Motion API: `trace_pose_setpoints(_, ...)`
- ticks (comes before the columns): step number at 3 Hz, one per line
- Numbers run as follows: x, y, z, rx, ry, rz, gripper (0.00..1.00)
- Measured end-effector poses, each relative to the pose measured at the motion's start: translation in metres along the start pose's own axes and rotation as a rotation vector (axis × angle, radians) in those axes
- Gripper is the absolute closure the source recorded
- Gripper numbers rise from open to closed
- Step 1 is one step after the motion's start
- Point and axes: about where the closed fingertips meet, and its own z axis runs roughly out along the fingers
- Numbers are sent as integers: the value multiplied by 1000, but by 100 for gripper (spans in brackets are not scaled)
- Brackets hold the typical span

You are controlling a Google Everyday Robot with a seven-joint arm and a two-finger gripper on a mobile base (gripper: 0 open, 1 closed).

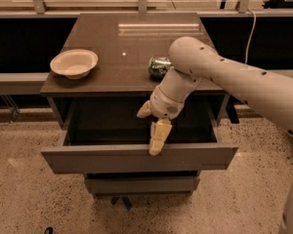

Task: Open top drawer

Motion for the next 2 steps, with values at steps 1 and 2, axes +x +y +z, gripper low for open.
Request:
trace_pose_setpoints(1,7,-4,-24,70,6,16,50)
trace_pose_setpoints(2,12,-9,-33,99,14,23,73)
